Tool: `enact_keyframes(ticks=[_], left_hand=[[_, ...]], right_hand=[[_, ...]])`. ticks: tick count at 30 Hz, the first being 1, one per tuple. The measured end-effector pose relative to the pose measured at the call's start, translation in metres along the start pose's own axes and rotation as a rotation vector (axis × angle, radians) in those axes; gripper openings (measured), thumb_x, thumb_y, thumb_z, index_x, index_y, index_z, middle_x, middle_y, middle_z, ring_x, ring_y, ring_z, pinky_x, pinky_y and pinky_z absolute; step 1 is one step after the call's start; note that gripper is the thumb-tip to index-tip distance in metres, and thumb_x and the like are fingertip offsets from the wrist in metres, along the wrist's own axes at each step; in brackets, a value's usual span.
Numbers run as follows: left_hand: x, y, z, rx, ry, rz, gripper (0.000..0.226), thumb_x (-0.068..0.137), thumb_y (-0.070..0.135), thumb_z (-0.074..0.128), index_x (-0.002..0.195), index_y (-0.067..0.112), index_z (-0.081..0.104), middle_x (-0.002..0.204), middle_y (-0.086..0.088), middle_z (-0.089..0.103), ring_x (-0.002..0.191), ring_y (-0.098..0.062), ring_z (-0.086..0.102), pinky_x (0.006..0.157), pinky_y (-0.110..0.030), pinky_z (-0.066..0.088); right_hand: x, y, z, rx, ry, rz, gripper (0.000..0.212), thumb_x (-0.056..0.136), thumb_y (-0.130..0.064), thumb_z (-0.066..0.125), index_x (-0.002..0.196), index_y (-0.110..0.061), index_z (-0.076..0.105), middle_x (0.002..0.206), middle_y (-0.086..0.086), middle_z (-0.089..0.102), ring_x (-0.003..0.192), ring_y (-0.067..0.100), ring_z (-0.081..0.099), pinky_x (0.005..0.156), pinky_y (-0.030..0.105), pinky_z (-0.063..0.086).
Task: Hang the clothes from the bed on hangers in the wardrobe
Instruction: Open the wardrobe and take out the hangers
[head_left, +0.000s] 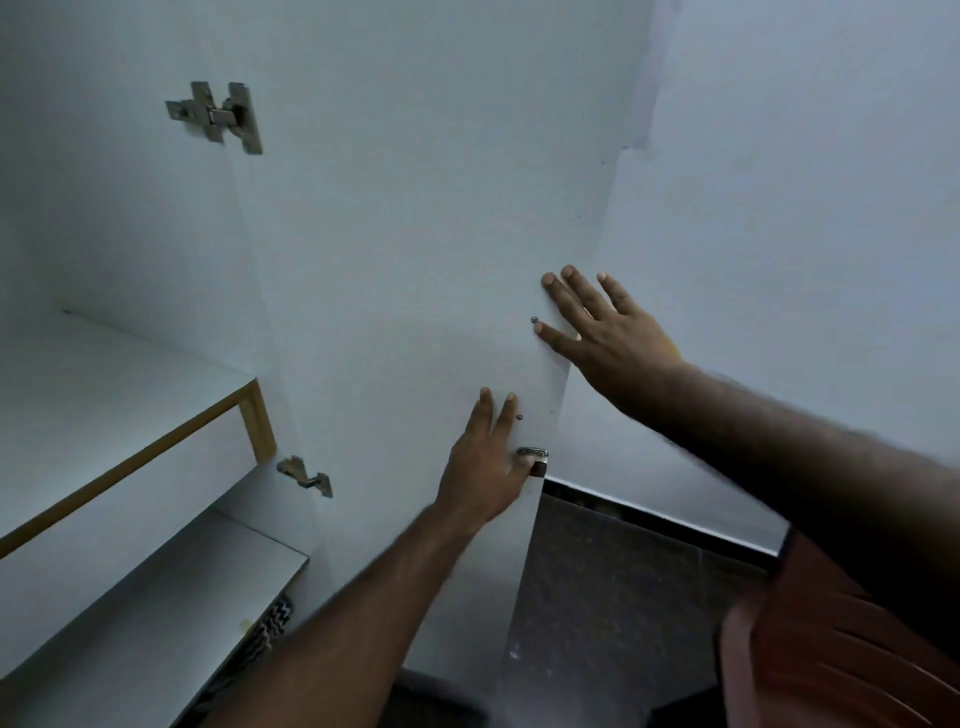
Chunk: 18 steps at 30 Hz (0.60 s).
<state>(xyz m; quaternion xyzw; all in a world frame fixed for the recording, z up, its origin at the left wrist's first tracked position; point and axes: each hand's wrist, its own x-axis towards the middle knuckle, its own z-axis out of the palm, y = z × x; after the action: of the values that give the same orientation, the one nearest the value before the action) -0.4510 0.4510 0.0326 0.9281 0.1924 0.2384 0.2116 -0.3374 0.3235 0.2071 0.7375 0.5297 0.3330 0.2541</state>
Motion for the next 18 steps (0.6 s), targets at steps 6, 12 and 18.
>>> enact_keyframes(ticks=[6,12,18], left_hand=[[-0.002,-0.002,-0.012,-0.123,-0.086,-0.016,0.084,0.095,0.038,0.056,0.155,0.023,-0.001,0.164,-0.002,-0.004,0.151,-0.018,0.002,0.12,-0.036,0.018],[-0.025,-0.026,-0.063,-0.505,-0.253,-0.24,0.058,0.093,0.036,0.062,0.145,0.015,0.044,0.145,-0.004,0.049,0.13,-0.012,0.048,0.105,-0.018,0.031],[-0.123,-0.08,-0.125,-1.173,-0.019,-0.471,0.067,0.081,0.054,0.059,0.133,0.012,0.053,0.131,-0.009,0.061,0.118,-0.015,0.061,0.107,-0.034,0.044]], right_hand=[[0.001,-0.012,-0.004,0.049,-0.042,0.063,0.065,0.1,-0.021,0.043,0.157,-0.025,0.011,0.161,0.019,-0.017,0.149,0.038,-0.012,0.12,0.052,0.001],[0.005,-0.043,-0.017,0.202,-0.057,0.19,0.056,0.099,-0.01,0.041,0.153,-0.016,0.026,0.157,0.029,-0.018,0.147,0.044,-0.014,0.12,0.051,-0.001],[0.036,-0.111,-0.018,0.406,0.065,0.349,0.026,0.086,-0.002,0.051,0.107,-0.013,0.062,0.157,0.034,-0.01,0.147,0.046,-0.012,0.12,0.053,-0.006]])
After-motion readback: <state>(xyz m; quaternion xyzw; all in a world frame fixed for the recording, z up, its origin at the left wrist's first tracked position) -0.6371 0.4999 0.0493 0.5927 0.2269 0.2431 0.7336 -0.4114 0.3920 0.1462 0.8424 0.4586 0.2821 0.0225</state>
